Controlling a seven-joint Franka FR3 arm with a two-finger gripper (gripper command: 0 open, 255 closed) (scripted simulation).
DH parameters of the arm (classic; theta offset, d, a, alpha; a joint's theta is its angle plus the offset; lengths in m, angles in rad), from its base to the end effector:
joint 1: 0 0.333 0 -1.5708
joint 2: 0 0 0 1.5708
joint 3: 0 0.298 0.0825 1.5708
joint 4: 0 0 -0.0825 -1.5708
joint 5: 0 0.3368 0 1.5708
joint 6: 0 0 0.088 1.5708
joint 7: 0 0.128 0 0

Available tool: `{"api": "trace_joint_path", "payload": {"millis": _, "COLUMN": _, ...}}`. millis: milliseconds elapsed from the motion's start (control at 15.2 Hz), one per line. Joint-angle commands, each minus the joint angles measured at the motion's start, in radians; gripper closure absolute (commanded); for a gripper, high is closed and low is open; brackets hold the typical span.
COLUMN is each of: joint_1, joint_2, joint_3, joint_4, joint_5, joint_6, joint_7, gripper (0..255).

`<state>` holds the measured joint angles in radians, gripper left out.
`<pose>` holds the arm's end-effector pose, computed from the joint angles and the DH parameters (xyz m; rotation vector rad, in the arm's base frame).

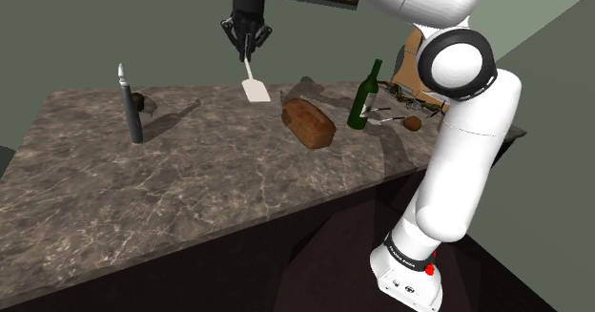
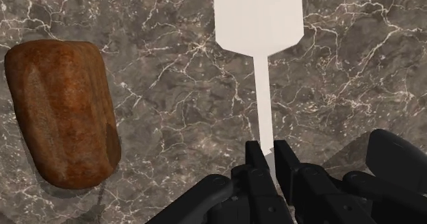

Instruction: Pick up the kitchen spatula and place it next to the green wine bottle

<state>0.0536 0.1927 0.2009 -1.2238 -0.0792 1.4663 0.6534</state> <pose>0.5394 0.1157 0.6214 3.0602 -0.6425 0.1026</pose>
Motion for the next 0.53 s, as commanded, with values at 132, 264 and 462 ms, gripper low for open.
{"api": "trace_joint_path", "payload": {"millis": 132, "joint_1": 0.009, "joint_2": 0.037, "joint_3": 0.002, "joint_4": 0.106, "joint_5": -0.009, "joint_6": -0.07, "joint_7": 0.002, "gripper": 255}}
{"api": "trace_joint_path", "payload": {"millis": 264, "joint_1": 0.015, "joint_2": 0.062, "joint_3": 0.003, "joint_4": 0.171, "joint_5": -0.015, "joint_6": -0.111, "joint_7": 0.003, "gripper": 255}}
{"api": "trace_joint_path", "payload": {"millis": 462, "joint_1": 0.027, "joint_2": 0.11, "joint_3": 0.005, "joint_4": 0.288, "joint_5": -0.028, "joint_6": -0.181, "joint_7": 0.003, "gripper": 255}}
